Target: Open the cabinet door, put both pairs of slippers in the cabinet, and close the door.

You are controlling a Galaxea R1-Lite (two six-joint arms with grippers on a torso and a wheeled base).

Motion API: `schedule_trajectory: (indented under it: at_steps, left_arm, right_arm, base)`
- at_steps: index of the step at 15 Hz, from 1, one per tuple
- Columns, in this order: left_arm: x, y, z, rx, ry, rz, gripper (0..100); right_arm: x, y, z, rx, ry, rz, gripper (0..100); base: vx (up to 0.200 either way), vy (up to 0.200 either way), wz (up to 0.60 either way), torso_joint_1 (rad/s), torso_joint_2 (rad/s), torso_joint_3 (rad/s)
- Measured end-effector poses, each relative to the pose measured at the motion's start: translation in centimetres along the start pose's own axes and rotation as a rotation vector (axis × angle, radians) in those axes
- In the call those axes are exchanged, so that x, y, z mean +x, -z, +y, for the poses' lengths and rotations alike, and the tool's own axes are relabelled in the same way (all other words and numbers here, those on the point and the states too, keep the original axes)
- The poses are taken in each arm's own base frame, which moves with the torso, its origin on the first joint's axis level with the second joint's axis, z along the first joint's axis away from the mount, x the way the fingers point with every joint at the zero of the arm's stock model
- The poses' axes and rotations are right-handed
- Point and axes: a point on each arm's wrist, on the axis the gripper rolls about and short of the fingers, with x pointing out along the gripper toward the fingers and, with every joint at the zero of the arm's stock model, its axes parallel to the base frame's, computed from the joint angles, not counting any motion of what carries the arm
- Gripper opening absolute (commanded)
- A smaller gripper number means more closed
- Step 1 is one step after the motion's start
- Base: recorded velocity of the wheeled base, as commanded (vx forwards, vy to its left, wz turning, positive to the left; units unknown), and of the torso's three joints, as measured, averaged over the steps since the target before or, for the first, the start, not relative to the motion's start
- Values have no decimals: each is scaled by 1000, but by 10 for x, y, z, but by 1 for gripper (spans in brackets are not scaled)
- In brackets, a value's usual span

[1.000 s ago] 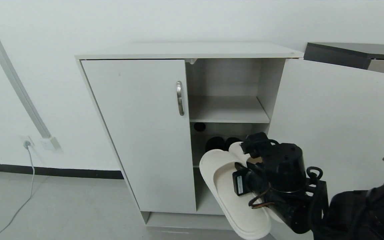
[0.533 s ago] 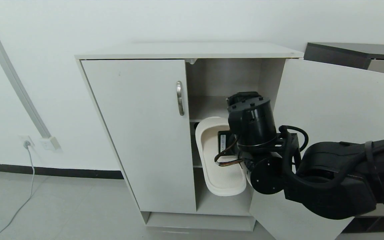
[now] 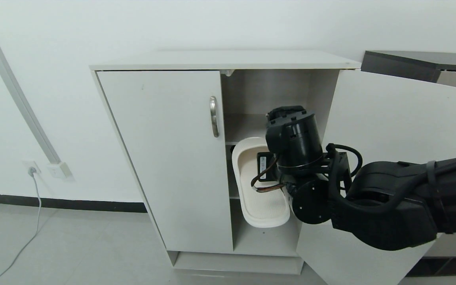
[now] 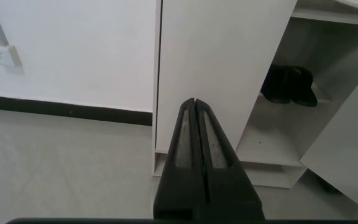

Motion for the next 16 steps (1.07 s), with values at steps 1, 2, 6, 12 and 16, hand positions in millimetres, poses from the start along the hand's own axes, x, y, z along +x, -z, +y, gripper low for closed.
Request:
schedule_trajectory:
  at_steps: [1,2,6,12,16]
  left_arm:
    - [0,0,0,0,0,0,0]
    - [0,0,0,0,0,0,0]
    - [0,0,0,0,1,-1,0]
    - [0,0,0,0,2,-2,0]
    - [0,0,0,-1,1,-1,0]
  right_arm:
    - [1,1,0,0,1,2,0]
    - [1,1,0,0,3,3,0]
    - [1,2,1,6,0,2,0]
    - [3,4,1,5,3,6,0]
    - [8,11,1,-11,12,19,0]
  base:
    - [0,0,0,0,0,0]
    - [0,0,0,0,0,0]
    - [200,0,0,-6,0,4]
    - [200,0,0,2,5,4]
    - [0,0,0,0,0,0]
